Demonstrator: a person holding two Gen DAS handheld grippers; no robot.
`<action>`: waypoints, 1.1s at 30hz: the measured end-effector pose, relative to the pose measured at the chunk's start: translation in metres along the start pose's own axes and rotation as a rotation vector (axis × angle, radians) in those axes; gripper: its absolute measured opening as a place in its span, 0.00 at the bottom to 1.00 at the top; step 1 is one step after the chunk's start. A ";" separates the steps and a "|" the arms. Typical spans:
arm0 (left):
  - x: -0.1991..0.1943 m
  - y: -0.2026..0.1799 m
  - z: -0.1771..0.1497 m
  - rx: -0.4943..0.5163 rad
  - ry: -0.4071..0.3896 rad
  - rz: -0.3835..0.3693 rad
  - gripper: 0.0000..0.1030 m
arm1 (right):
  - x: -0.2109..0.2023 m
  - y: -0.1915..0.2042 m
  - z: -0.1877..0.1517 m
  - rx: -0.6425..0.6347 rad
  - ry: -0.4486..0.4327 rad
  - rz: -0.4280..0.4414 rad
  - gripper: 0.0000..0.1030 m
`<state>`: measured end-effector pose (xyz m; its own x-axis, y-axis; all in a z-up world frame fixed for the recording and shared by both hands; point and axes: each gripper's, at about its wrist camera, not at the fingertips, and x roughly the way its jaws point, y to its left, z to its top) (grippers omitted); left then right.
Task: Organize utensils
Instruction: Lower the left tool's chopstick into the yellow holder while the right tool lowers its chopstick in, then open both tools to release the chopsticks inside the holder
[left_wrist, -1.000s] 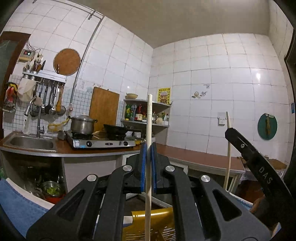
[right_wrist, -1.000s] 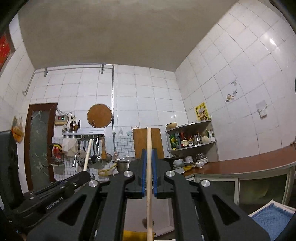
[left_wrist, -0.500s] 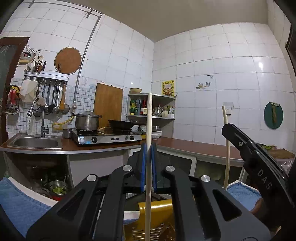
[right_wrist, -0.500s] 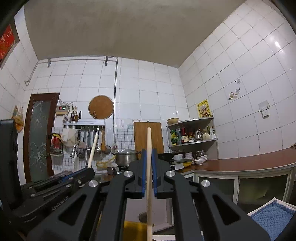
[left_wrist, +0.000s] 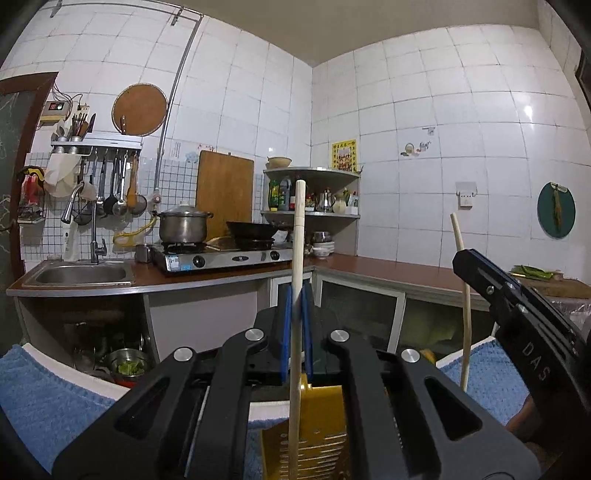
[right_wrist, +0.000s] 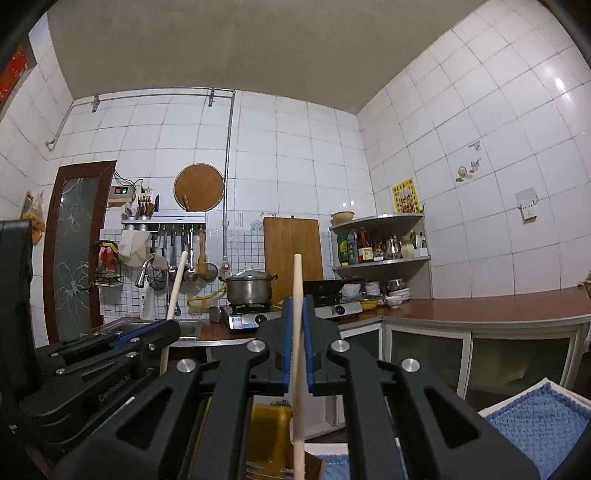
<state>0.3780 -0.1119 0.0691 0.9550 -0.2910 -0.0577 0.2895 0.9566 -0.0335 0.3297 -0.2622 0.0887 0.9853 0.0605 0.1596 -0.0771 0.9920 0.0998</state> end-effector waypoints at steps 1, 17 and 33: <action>0.000 -0.002 -0.003 0.005 0.007 0.002 0.04 | 0.001 0.000 -0.001 0.000 0.005 0.000 0.06; 0.003 0.002 -0.019 0.002 0.113 0.055 0.22 | 0.002 -0.012 -0.012 0.092 0.116 0.002 0.06; -0.076 0.019 0.004 -0.018 0.188 0.139 0.73 | -0.047 -0.014 0.008 0.102 0.303 -0.030 0.58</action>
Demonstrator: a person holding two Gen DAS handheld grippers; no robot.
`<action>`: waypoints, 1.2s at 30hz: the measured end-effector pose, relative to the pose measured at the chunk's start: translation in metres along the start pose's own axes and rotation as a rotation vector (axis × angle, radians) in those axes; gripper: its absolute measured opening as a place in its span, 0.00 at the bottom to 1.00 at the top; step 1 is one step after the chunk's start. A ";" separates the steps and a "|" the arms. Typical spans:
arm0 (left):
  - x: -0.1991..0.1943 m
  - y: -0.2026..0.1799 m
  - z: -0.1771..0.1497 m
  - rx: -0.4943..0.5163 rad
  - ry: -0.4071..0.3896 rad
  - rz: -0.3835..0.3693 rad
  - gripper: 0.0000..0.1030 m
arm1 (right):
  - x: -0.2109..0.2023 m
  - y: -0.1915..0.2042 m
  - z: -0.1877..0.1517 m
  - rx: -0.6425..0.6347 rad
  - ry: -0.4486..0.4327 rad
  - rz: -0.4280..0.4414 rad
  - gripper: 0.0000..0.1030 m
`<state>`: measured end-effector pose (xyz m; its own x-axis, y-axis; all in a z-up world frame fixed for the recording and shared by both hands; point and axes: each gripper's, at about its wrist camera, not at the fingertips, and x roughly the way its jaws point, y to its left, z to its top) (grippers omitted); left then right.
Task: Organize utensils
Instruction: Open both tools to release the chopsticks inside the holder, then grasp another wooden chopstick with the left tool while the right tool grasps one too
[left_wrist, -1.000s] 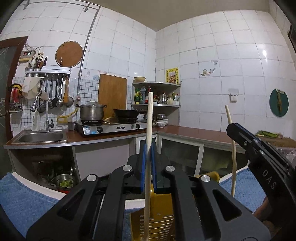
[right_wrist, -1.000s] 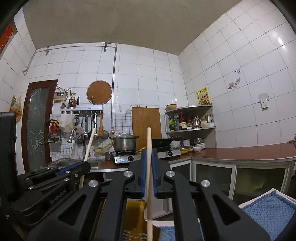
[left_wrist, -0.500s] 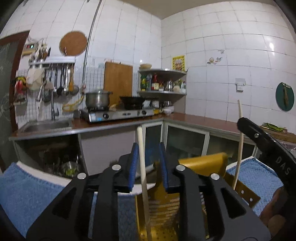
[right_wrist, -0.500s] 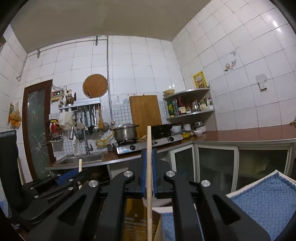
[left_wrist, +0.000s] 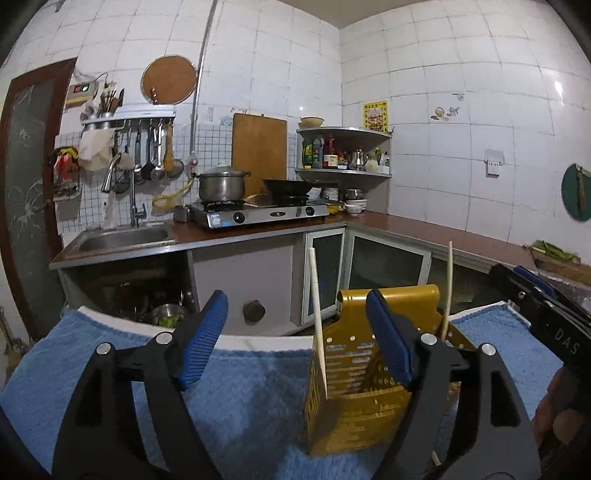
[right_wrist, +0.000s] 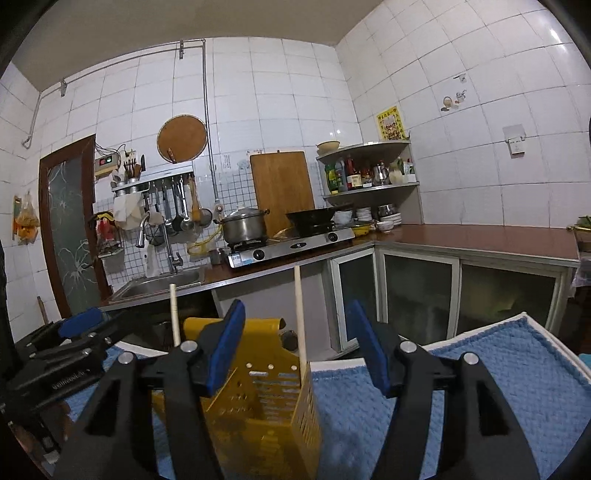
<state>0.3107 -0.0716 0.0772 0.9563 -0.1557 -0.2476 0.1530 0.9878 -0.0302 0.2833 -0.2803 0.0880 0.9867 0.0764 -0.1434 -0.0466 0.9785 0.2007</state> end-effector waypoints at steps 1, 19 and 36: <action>-0.006 0.003 0.001 -0.009 0.009 0.000 0.74 | -0.007 0.002 0.002 -0.002 0.008 -0.004 0.58; -0.079 0.038 -0.060 -0.039 0.174 0.056 0.86 | -0.095 0.031 -0.043 -0.054 0.152 -0.017 0.58; -0.052 0.041 -0.121 -0.034 0.449 0.076 0.85 | -0.041 -0.013 -0.125 0.105 0.538 -0.255 0.58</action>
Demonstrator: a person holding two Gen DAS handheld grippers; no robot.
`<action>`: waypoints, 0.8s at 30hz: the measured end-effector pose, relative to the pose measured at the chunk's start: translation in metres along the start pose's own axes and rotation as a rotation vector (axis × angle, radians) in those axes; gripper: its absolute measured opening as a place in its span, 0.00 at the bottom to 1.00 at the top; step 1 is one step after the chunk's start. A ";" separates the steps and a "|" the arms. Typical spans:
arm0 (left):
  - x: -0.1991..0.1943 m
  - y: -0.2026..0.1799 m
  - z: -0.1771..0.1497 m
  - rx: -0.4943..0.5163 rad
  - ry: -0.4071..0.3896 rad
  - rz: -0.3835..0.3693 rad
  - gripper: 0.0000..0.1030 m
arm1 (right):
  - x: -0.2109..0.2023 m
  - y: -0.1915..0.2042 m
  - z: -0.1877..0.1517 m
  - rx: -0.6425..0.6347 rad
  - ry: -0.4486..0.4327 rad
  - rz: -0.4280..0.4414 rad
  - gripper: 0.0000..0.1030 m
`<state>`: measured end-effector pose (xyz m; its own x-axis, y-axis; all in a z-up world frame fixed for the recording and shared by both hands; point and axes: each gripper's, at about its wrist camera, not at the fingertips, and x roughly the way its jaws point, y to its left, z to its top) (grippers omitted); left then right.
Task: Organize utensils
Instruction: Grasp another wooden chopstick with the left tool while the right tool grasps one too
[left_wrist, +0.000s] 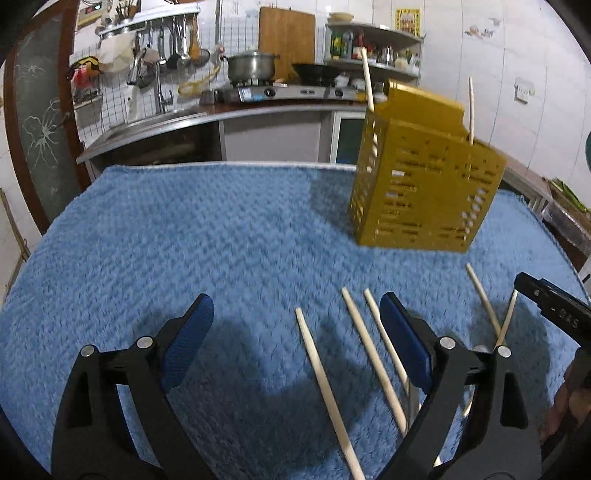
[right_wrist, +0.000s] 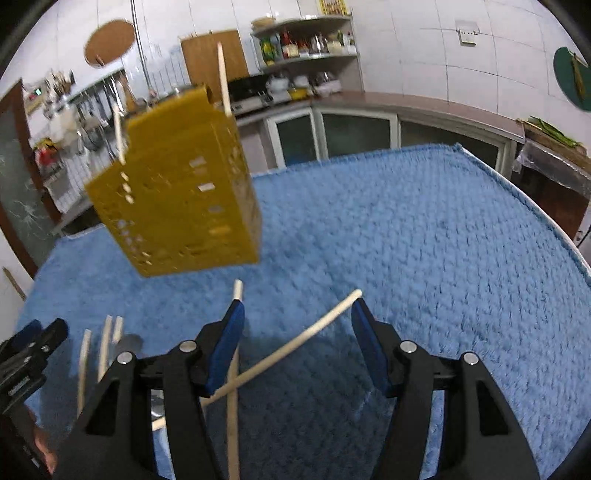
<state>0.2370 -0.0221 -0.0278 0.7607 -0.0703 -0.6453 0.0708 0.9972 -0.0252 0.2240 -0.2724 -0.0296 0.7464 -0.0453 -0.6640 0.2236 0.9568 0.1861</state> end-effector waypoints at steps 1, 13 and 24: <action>0.001 0.000 -0.001 0.002 0.009 -0.002 0.85 | 0.005 0.001 0.000 0.004 0.019 -0.016 0.58; 0.013 -0.007 -0.006 0.033 0.075 -0.022 0.75 | 0.042 0.002 0.003 -0.060 0.149 -0.076 0.25; 0.020 -0.003 -0.006 0.019 0.155 -0.040 0.46 | 0.036 -0.009 0.012 -0.112 0.178 -0.001 0.07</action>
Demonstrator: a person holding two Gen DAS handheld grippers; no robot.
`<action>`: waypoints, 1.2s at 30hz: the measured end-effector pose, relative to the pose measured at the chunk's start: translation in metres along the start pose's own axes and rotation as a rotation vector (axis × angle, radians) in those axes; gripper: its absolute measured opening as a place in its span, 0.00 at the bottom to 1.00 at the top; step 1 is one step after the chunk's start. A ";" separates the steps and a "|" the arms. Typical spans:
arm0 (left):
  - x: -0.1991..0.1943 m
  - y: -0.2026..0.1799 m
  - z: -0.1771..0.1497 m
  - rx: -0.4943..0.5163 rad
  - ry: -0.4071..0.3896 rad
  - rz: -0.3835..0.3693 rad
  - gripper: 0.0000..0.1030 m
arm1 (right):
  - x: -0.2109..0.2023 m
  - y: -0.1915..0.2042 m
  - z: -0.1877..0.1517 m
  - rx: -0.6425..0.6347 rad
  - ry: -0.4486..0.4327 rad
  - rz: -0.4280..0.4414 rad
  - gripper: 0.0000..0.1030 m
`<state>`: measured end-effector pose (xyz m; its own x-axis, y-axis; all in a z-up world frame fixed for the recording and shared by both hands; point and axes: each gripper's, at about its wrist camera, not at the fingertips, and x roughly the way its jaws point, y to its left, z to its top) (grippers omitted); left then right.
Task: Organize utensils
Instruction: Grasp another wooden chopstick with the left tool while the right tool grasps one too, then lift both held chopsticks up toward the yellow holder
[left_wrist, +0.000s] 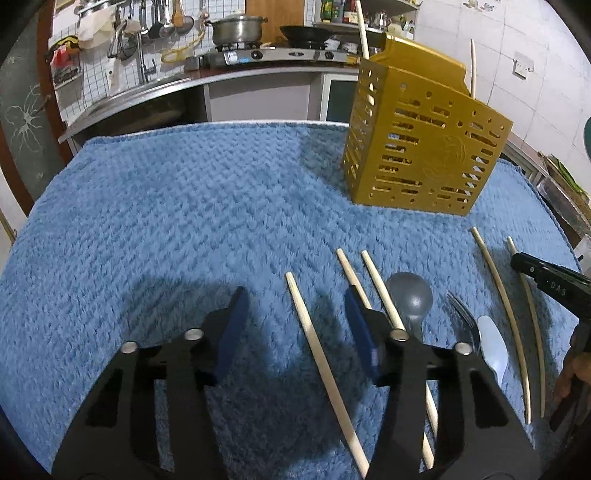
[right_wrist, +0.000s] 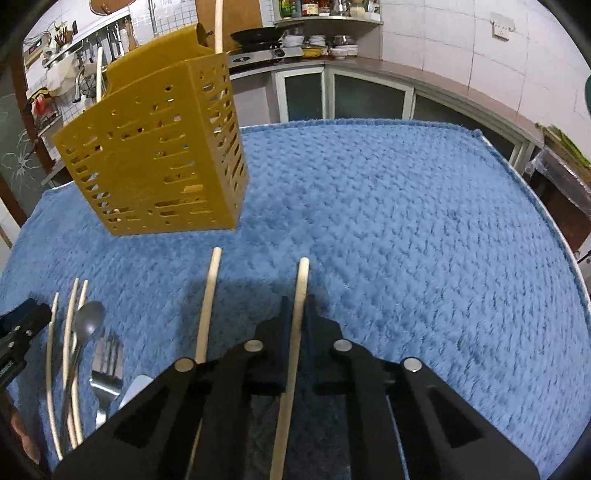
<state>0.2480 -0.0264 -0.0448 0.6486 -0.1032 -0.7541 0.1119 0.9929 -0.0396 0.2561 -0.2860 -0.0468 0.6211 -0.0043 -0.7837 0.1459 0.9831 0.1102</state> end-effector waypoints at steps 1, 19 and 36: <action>0.001 0.000 0.000 0.001 0.006 0.001 0.43 | 0.000 0.000 0.000 -0.004 0.014 0.005 0.07; 0.026 -0.004 0.011 0.004 0.067 0.011 0.09 | 0.008 -0.001 0.007 0.015 0.059 0.015 0.07; -0.033 -0.008 0.027 0.018 -0.147 -0.042 0.05 | -0.066 -0.018 0.013 0.103 -0.201 0.137 0.06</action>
<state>0.2460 -0.0327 -0.0012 0.7459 -0.1532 -0.6482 0.1539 0.9865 -0.0561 0.2226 -0.3060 0.0106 0.7795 0.0813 -0.6211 0.1211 0.9533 0.2768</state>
